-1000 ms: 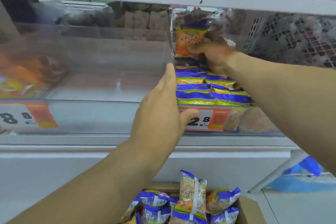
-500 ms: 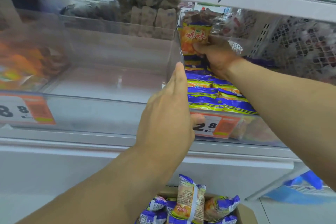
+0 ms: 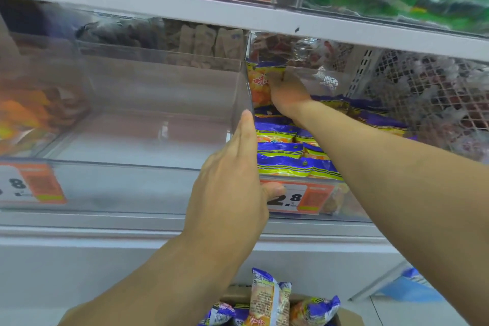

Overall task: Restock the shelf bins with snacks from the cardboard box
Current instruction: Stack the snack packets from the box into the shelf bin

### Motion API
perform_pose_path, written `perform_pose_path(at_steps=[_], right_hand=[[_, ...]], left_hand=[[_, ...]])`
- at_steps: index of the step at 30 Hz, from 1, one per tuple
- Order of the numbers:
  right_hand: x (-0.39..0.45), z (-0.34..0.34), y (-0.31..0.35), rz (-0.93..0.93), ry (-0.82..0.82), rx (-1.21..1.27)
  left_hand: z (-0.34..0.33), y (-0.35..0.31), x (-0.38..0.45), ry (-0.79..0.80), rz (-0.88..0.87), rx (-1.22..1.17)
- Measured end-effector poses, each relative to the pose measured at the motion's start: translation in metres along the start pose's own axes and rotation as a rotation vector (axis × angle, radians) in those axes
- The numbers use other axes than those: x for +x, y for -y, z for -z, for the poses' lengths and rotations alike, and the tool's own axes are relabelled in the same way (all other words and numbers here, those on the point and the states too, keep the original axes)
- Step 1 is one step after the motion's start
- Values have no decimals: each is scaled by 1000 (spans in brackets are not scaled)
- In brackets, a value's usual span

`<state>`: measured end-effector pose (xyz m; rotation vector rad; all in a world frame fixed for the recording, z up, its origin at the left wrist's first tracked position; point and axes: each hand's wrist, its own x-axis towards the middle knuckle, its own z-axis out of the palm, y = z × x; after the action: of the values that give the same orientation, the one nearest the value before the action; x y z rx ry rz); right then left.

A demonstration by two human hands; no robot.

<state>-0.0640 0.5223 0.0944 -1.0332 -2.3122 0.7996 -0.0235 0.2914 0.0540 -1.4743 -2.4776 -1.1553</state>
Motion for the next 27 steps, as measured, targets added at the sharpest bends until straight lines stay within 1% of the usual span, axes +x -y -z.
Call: perform_pose_path(at_steps=[2,3,5,9,13,15,17,18,19,21,22,23,24,25,27], right_hand=[[1,2,4,-62,-19,-95],[1,3,7,-80,-23,-101],[2,8,7,-49,-33,-135],[0,16,-4,-19,-201,-60],[-27,20,-1,-22,-153,-55],[-50,29,0,27,-155,-95],[-79,41,1,70,-185,-78],[-97,47,3,77,-192,-46],[-116,54,6,97,-188,-5],[-160,67,16,125,-103,122],[-184,72,23,109,-10,227],[-207,74,29,84,94,341],[-227,75,33,57,186,431],[-242,71,33,31,269,482],[-262,54,24,-43,422,451]], left_hand=[[1,-1,-1,11,5,7],[1,-1,-1,12,8,11],[1,-1,-1,4,5,25],[2,-3,1,-5,-10,45],[3,-2,2,33,-19,57],[4,2,2,53,-29,50],[6,4,0,75,-46,21],[8,5,-3,70,-70,0],[11,7,-6,28,-118,-11],[23,11,-11,-170,-301,59],[30,13,-15,-260,-390,98],[37,16,-20,-297,-440,103],[45,18,-24,-279,-439,65],[51,21,-30,-224,-402,7],[57,31,-47,-47,-307,-53]])
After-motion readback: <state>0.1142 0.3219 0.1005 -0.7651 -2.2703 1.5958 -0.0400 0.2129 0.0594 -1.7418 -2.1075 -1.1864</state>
